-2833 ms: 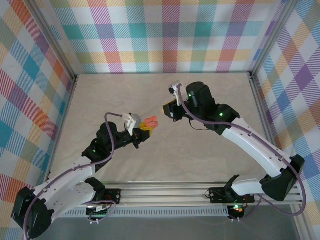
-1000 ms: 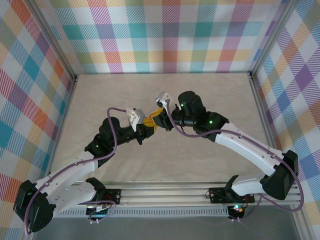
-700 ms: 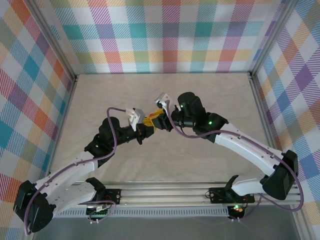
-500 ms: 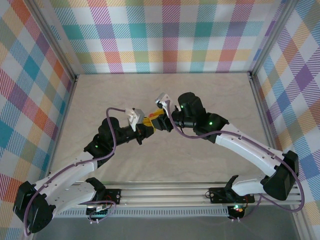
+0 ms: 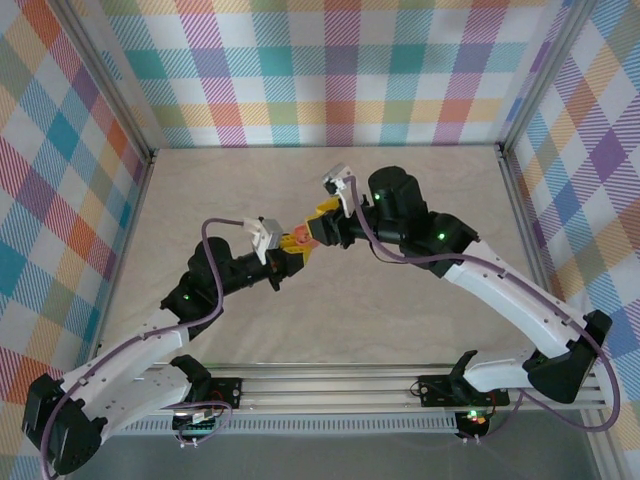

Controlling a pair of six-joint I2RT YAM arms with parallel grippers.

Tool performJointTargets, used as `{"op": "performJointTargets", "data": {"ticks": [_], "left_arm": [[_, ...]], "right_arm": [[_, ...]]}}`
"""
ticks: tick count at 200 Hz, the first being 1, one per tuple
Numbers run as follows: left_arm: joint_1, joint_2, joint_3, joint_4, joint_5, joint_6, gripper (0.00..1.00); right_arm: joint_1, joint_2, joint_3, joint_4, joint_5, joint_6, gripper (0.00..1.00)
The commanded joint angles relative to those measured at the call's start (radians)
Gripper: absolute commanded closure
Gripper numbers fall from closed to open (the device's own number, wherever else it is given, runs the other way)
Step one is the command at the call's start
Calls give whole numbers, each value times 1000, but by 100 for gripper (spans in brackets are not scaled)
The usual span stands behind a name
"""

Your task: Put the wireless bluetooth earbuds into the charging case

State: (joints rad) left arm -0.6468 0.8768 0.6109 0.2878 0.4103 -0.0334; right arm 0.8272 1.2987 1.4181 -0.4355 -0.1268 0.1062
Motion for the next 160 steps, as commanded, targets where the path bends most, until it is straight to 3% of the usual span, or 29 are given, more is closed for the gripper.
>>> {"op": "performJointTargets", "data": {"ticks": [1,33,68,124,160], "left_arm": [[-11,-39,-15,-18,17,22,90],[-11,-83,2,-121,36,74,90],[-11,-134,10,-168,98,86,90],[-11,-171,-18,-181,111,58,90],[-11,-189,-47,-154,80,42,90]], "right_arm": [[-53,25,50,-104,6,66,57],[-135,70,44,-144,-85,166,56],[-213,125,-9,-85,-297,265,56],[-205,211,-25,29,-535,345,63],[-167,226,-17,27,-581,338,64]]}}
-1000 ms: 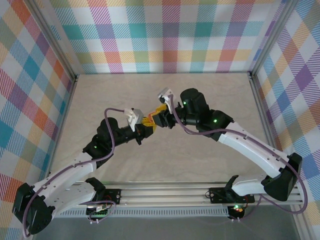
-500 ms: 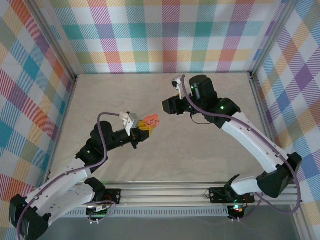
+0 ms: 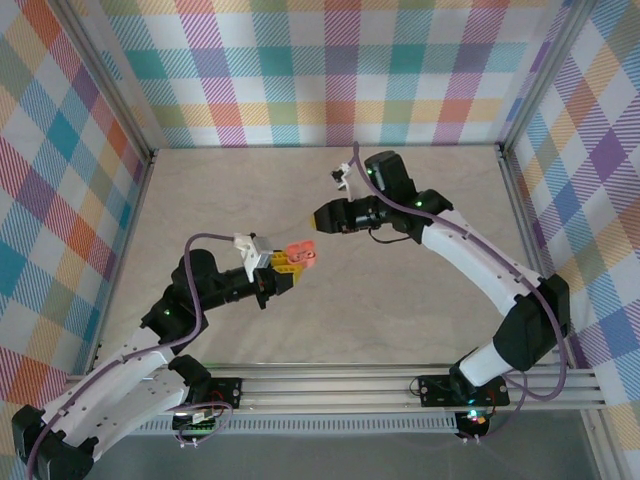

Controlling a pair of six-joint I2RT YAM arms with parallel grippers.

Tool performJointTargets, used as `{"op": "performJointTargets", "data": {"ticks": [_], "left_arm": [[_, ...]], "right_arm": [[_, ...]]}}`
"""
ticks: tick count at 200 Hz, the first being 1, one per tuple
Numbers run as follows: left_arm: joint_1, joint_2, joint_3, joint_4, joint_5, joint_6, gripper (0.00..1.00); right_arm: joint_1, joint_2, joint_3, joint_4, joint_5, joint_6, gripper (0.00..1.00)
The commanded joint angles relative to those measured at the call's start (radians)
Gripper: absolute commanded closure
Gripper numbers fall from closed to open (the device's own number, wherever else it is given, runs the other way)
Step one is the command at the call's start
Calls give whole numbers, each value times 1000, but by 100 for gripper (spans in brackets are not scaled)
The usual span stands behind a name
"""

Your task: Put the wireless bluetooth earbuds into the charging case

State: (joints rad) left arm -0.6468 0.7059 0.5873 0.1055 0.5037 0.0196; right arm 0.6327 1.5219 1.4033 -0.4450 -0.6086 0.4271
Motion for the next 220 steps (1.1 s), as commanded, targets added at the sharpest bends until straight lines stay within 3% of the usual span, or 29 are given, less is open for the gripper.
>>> {"op": "performJointTargets", "data": {"ticks": [1,183,220], "left_arm": [[-11,-19,-24,30,-15,-12,90],[-12,-36,-44,48,-114,-20,90],[-11,-36,-41,53,-117,-29,90]], "right_arm": [[28,3,-2,36,-100,17,64],[65,-67,-19,-43,-203,-46,66],[65,-114,-37,-56,-137,-63,66]]}}
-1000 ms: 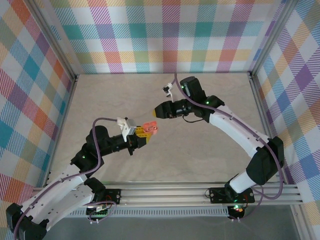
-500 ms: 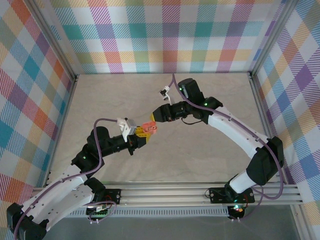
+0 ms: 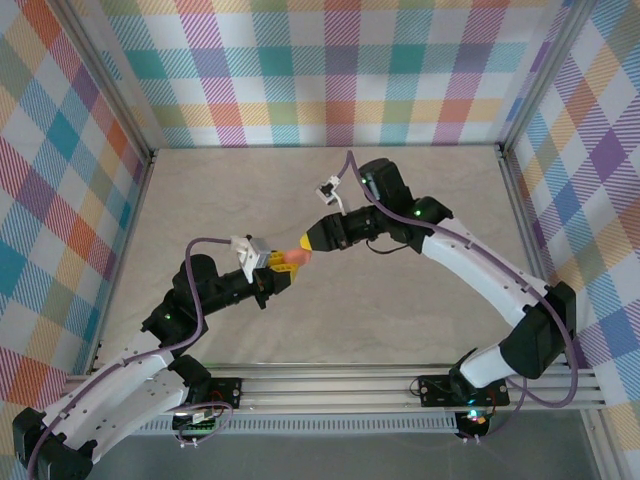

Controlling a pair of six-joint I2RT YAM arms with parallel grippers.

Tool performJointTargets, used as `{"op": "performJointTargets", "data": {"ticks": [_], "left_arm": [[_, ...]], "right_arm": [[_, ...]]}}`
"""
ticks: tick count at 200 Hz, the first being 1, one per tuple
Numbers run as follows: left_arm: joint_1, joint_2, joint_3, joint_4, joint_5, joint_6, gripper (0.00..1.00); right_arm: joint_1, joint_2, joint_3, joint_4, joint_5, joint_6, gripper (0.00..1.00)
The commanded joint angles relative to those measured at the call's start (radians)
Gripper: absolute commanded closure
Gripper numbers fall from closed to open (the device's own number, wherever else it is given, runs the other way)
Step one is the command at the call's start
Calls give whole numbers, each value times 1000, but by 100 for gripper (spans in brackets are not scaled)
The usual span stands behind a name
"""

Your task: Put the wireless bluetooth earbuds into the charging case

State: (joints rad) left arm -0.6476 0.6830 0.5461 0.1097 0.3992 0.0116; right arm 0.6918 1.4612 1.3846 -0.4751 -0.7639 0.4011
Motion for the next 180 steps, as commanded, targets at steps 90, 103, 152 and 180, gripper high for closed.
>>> {"op": "performJointTargets", "data": {"ticks": [90,103,152,180], "left_arm": [[-9,0,69,61,69,-199,87],[-7,18,95,72,114,-239,87],[-7,102,151,195,259,-396,87],[-7,134,170,212,294,-413,87]], "right_arm": [[-8,-265,-322,371,63,-65,47],[-9,-293,-369,435,63,-65,45],[-11,-315,-418,555,-43,-42,43],[-11,-321,-418,595,-73,-21,46]]}}
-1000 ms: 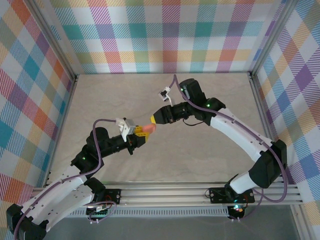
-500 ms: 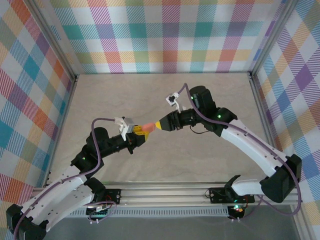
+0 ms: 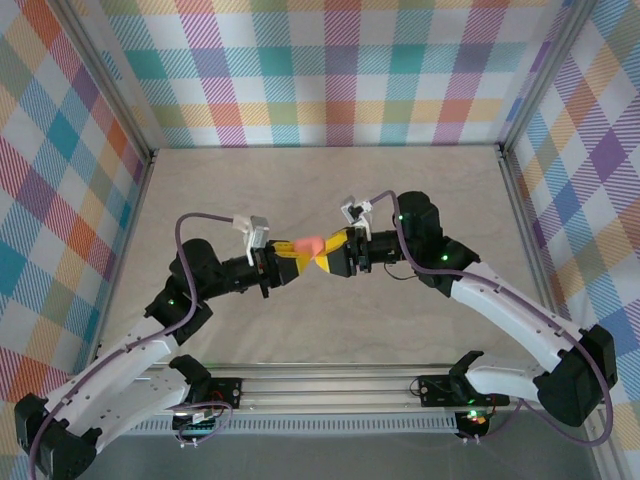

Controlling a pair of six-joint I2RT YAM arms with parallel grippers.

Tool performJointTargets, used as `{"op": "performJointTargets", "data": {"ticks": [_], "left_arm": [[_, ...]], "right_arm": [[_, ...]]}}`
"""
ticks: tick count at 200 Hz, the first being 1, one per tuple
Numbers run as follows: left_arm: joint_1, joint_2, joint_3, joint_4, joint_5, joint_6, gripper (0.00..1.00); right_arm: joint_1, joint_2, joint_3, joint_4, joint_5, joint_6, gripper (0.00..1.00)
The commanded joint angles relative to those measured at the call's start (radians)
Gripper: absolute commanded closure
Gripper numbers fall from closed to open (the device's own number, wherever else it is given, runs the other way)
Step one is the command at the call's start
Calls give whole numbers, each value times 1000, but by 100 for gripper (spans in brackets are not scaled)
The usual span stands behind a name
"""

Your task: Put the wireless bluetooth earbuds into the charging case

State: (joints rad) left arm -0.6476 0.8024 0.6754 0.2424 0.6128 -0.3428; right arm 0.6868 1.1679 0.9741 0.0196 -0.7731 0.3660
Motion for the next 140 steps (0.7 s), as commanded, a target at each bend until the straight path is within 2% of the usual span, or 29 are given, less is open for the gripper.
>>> {"op": "performJointTargets", "data": {"ticks": [1,27,61,79,97,114,129,140], "left_arm": [[-7,16,41,80,81,-59,87],[-7,29,44,84,88,-58,87],[-7,50,49,87,107,-67,87],[-7,50,52,70,96,-58,84],[-7,42,48,41,67,-38,77],[-7,30,42,8,27,-4,63],[-7,24,55,-67,-7,56,58],[-7,21,69,-126,-22,105,48]], "right_arm": [[-6,-28,-8,99,-63,14,46],[-6,-20,0,101,-57,27,54],[-7,10,2,121,-57,62,73],[-8,25,-1,136,-67,80,79],[-9,31,-3,135,-55,91,83],[-13,33,-10,130,-27,106,85],[-19,36,-19,130,2,131,86],[-22,39,-23,110,31,145,87]]}}
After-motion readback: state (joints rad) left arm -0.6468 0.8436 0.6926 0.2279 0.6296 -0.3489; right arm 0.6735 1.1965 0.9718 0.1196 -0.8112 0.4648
